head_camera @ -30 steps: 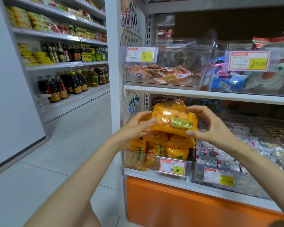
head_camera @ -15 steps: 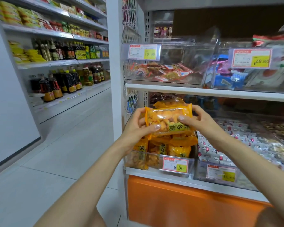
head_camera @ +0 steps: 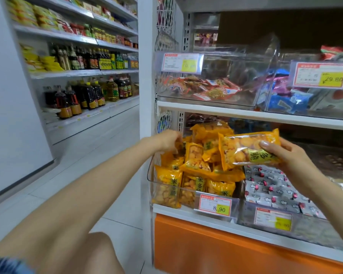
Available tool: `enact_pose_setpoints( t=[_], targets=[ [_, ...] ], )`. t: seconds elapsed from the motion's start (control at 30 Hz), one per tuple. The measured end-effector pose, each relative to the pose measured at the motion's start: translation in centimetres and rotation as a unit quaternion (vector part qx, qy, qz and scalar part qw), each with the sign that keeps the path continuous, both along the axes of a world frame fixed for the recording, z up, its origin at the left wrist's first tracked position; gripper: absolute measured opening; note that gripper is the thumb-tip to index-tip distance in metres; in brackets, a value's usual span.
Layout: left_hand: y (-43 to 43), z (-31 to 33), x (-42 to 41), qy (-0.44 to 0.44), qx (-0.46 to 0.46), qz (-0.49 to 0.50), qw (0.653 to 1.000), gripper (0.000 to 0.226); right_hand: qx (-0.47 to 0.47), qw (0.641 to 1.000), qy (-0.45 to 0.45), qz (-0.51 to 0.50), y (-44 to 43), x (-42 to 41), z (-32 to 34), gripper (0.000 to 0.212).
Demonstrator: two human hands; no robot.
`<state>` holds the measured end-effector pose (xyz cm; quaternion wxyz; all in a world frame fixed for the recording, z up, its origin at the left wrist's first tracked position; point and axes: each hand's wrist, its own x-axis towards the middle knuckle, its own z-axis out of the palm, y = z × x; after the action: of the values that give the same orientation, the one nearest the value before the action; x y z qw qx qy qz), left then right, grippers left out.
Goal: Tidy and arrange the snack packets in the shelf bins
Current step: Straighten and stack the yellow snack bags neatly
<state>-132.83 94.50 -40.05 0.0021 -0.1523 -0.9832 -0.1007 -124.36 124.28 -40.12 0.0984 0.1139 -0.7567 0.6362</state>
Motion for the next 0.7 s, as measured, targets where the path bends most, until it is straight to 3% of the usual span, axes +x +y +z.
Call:
enact_pose_setpoints(
  t=[0.1,0.27,0.47,0.6,0.7],
  targets=[
    [0.9,0.5,-2.4,-0.029,-0.095,0.022,0.995,0.059,0.008,1.0,-0.001,-0.001,0.1,0.0,-0.3,0.095],
    [1.9,-0.1,-5.0,-0.15,-0.196,0.082,0.966,0.082,0.022,1.0,0.011,0.0,0.2,0.1,-0.2,0.096],
    [4.0,0.4,-5.2,-0.125,-0.322,0.082,0.935,0.061,0.014,1.0,0.001,0.003,0.8,-0.4,-0.5,0.1],
    [3.9,0.3,-5.1,-0.171,-0.336,0.074,0.923,0.055,0.022,1.0,0.008,0.009,0.9,-0.6,-0.7,0.097],
    [2.9,-0.5,-7.7,-0.215,-0.319,0.038,0.922,0.078,0.018,1.0,0.012,0.013,1.0,-0.7,-0.8,0.094]
  ],
)
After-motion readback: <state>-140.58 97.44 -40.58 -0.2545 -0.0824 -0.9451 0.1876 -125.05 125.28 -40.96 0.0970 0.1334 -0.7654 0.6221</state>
